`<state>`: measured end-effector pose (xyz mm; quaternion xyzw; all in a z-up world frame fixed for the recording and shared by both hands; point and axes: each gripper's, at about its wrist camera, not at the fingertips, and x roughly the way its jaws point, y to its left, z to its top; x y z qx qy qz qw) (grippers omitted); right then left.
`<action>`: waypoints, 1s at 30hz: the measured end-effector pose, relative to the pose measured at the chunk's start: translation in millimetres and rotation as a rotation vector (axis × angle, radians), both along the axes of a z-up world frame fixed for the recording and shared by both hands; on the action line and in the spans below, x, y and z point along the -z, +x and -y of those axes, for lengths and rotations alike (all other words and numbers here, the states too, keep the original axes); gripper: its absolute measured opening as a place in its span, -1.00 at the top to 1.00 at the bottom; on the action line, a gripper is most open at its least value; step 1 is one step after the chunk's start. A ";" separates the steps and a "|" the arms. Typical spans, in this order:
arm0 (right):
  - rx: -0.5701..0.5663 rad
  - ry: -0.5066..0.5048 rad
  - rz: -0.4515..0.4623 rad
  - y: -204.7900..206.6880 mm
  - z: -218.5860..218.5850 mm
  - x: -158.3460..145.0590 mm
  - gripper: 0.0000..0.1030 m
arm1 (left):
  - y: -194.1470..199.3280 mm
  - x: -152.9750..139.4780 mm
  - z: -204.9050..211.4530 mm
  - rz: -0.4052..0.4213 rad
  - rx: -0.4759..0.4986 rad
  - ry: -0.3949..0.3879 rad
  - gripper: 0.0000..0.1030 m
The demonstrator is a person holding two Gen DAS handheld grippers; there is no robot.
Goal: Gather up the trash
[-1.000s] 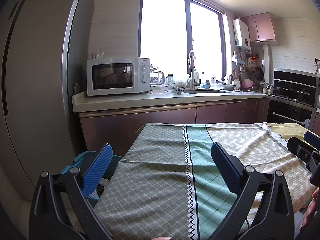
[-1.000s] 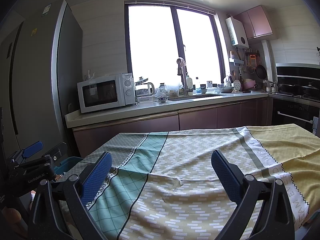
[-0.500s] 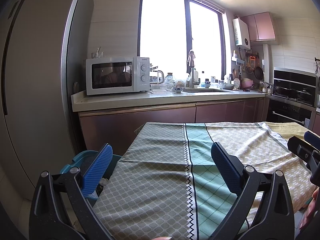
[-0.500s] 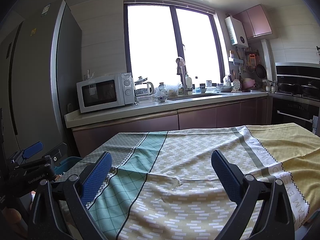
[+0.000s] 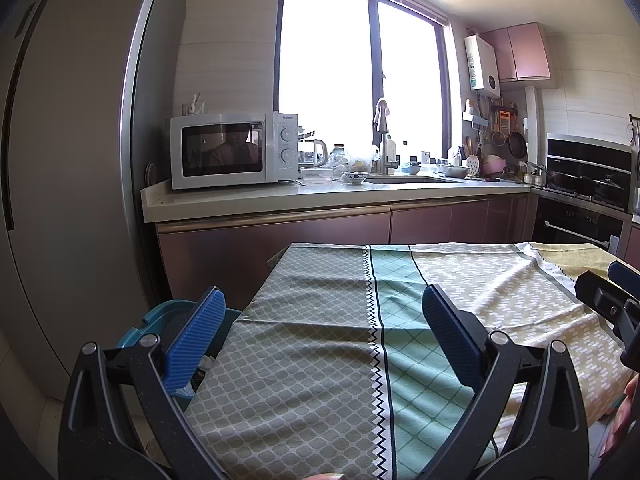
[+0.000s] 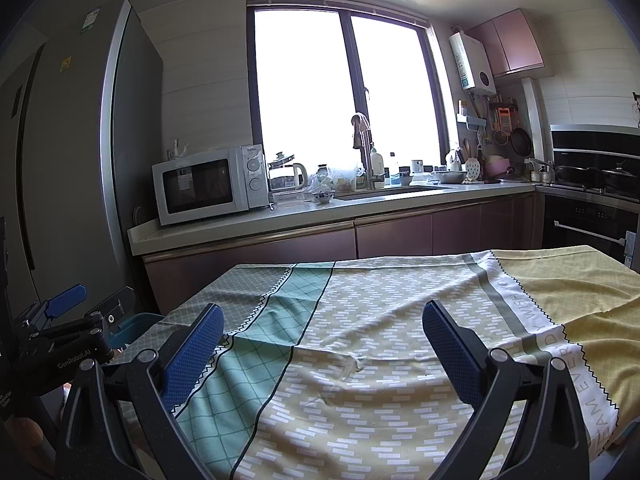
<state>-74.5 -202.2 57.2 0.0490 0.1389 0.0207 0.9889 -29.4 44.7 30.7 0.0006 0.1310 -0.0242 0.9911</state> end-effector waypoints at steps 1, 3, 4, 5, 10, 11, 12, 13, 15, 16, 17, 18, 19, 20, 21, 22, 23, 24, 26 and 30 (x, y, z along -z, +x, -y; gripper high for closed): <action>0.000 0.000 0.001 0.0 -0.2 -0.2 -0.87 | 0.3 0.5 0.1 -0.001 0.001 0.000 -0.89; 0.000 0.000 0.000 0.2 0.0 -0.1 -0.87 | 0.3 1.6 0.6 -0.001 0.001 0.001 -0.89; -0.001 0.000 0.000 0.1 -0.2 -0.1 -0.87 | 0.4 2.2 0.6 -0.002 0.002 0.000 -0.89; 0.000 0.000 0.001 0.2 -0.4 -0.3 -0.87 | 0.5 1.2 0.7 -0.002 0.001 0.001 -0.89; 0.000 0.001 0.001 0.8 1.2 0.9 -0.87 | 0.6 2.2 0.6 -0.002 0.000 0.001 -0.89; 0.000 0.001 0.000 1.2 1.8 1.1 -0.87 | 0.8 1.0 0.6 -0.003 0.002 0.000 -0.89; 0.000 0.001 0.001 0.9 2.3 1.3 -0.87 | 0.8 2.0 0.7 -0.002 0.001 0.000 -0.89; 0.000 0.001 0.000 0.8 2.7 1.5 -0.87 | 0.7 1.4 0.7 -0.001 0.000 0.001 -0.89; 0.000 0.001 0.000 1.1 2.5 1.5 -0.87 | 0.6 3.5 1.2 -0.002 0.001 0.001 -0.89; 0.000 0.002 0.001 1.3 2.4 1.4 -0.87 | 0.7 2.7 1.2 -0.001 0.000 0.002 -0.89; -0.001 0.002 0.000 1.7 2.7 1.4 -0.87 | 0.9 2.2 1.1 -0.002 0.000 0.002 -0.89; 0.001 0.000 0.000 1.4 2.0 1.3 -0.87 | 1.0 3.3 1.3 -0.002 0.001 0.001 -0.89; 0.001 0.001 0.001 1.2 2.2 1.3 -0.87 | 0.8 2.9 1.2 -0.002 0.001 0.002 -0.89; 0.000 0.002 0.000 1.4 2.1 1.1 -0.87 | 0.8 2.9 1.2 -0.001 0.000 0.002 -0.89; 0.000 0.001 0.001 1.4 2.0 1.1 -0.87 | 1.1 2.2 1.1 -0.002 0.002 0.001 -0.89; 0.001 0.000 0.001 1.3 2.3 1.2 -0.87 | 1.1 2.6 1.2 -0.002 0.002 0.001 -0.89; 0.001 0.000 0.001 2.1 2.7 1.0 -0.87 | 0.9 2.1 1.1 -0.002 0.000 0.002 -0.89; 0.001 0.002 0.001 2.0 3.4 1.2 -0.87 | 1.0 3.1 1.3 -0.002 0.001 0.002 -0.89; 0.001 0.000 0.001 2.2 2.8 0.9 -0.87 | 0.9 2.9 1.2 -0.002 0.001 0.002 -0.89; 0.001 -0.001 0.001 2.2 3.0 1.0 -0.87 | 0.0 4.6 3.0 -0.003 0.002 0.003 -0.89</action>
